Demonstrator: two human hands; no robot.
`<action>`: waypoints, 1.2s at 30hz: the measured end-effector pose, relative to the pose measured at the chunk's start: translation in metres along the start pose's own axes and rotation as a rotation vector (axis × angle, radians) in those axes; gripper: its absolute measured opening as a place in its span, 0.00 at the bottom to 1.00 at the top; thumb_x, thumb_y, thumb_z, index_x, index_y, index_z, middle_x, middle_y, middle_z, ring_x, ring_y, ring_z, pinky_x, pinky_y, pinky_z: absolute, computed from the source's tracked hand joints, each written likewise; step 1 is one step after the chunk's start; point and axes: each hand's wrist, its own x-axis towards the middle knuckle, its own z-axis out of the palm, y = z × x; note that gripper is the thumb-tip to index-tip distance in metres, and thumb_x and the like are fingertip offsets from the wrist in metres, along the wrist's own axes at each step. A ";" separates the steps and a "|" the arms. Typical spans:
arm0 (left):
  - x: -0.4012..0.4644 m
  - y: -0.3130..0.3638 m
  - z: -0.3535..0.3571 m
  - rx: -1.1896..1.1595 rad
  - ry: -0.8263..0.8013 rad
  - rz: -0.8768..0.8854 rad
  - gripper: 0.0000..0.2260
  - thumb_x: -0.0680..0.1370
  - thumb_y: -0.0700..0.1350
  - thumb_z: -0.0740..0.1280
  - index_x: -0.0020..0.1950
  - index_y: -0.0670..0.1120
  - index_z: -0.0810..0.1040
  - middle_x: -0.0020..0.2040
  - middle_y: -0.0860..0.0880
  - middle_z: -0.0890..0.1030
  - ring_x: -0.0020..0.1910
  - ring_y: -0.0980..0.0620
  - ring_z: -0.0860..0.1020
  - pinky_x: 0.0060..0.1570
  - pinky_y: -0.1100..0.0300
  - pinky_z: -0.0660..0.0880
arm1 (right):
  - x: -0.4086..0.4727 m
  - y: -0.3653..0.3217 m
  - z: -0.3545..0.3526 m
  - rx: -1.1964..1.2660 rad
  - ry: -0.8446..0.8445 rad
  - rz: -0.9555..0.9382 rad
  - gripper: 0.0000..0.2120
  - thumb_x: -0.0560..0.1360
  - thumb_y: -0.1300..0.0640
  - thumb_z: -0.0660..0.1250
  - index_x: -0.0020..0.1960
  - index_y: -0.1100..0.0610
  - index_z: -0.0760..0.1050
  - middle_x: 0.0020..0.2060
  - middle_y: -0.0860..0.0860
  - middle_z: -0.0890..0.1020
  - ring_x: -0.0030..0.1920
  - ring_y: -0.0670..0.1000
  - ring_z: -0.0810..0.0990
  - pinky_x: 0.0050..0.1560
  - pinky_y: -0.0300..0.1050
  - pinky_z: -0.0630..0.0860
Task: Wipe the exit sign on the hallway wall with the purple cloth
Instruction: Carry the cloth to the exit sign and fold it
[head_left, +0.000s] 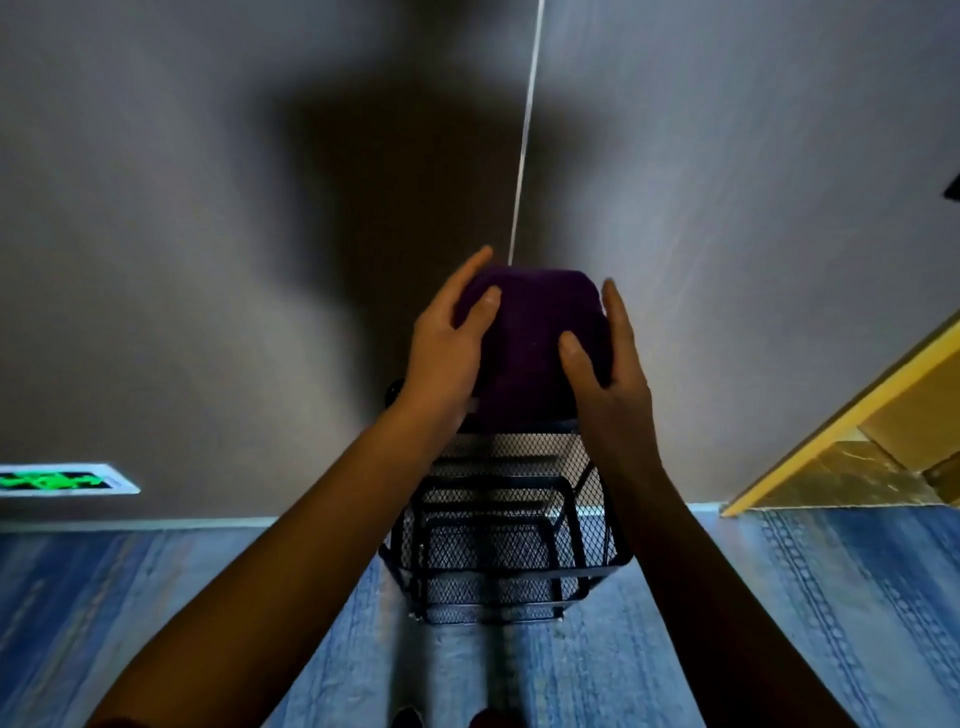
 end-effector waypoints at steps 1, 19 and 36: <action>-0.003 -0.001 -0.002 0.010 0.026 -0.010 0.16 0.84 0.45 0.66 0.67 0.64 0.78 0.68 0.52 0.80 0.63 0.54 0.81 0.57 0.57 0.82 | 0.004 0.000 0.002 0.026 -0.046 -0.004 0.27 0.78 0.36 0.64 0.75 0.27 0.60 0.67 0.29 0.73 0.68 0.38 0.76 0.64 0.46 0.80; -0.177 0.024 -0.188 0.316 0.671 0.114 0.30 0.79 0.38 0.72 0.80 0.48 0.66 0.71 0.58 0.77 0.71 0.59 0.75 0.69 0.62 0.73 | -0.091 -0.018 0.220 0.189 -0.607 -0.202 0.28 0.79 0.43 0.68 0.78 0.42 0.66 0.69 0.31 0.74 0.68 0.34 0.74 0.64 0.35 0.74; -0.298 0.096 -0.410 0.274 1.063 0.197 0.22 0.82 0.41 0.68 0.73 0.58 0.74 0.67 0.60 0.81 0.68 0.59 0.78 0.64 0.65 0.75 | -0.213 -0.074 0.449 0.484 -1.277 -0.108 0.32 0.79 0.41 0.68 0.79 0.32 0.57 0.80 0.39 0.63 0.79 0.42 0.63 0.77 0.53 0.67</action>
